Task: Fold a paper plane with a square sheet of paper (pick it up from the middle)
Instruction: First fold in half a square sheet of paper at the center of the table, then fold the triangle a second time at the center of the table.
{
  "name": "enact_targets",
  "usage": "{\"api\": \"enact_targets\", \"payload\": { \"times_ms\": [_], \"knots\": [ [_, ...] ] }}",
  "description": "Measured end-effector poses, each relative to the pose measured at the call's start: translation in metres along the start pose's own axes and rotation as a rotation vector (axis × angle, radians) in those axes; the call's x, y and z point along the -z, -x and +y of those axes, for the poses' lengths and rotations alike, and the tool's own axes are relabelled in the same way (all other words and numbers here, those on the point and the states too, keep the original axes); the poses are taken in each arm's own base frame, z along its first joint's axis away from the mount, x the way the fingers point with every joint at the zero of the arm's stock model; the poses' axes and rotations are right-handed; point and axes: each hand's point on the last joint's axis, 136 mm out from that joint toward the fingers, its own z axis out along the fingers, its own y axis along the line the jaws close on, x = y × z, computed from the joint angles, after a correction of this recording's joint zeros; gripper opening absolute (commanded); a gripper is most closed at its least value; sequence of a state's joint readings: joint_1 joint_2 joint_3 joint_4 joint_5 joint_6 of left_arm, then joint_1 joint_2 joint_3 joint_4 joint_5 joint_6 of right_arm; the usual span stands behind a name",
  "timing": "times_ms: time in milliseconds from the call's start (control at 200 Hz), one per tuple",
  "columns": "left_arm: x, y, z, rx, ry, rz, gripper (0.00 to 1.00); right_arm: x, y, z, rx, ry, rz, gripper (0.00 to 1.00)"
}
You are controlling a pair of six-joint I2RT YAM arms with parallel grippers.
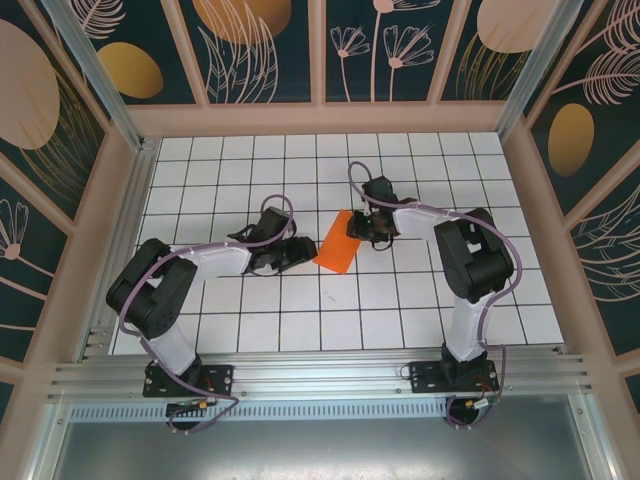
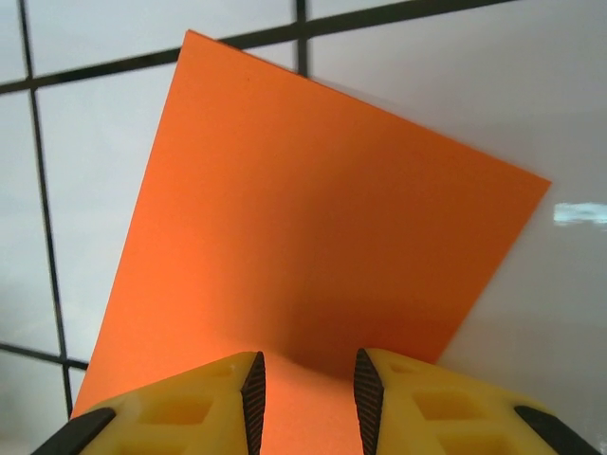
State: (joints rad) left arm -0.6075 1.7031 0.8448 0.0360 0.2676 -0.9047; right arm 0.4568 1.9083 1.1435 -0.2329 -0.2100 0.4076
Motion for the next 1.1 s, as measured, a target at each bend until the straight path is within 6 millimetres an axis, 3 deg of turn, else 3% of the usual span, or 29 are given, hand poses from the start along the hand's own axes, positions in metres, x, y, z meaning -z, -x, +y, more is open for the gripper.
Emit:
{"api": "enact_targets", "payload": {
  "times_ms": [165,445,626,1101],
  "knots": [
    [0.001,-0.01,-0.004,0.019,-0.06,0.032,0.57,-0.003,-0.007,0.012,0.048,0.049,0.028,0.34],
    [0.0,-0.025,-0.005,0.037,-0.093,0.1,0.57,-0.007,-0.007,0.016,0.049,0.071,0.035,0.33],
    [-0.008,-0.033,0.0,0.05,-0.091,0.145,0.49,-0.008,-0.007,0.017,0.048,0.077,0.037,0.33],
    [-0.015,-0.029,-0.007,0.081,-0.134,0.147,0.31,-0.009,-0.005,0.018,0.047,0.088,0.032,0.29]
  ]
}}
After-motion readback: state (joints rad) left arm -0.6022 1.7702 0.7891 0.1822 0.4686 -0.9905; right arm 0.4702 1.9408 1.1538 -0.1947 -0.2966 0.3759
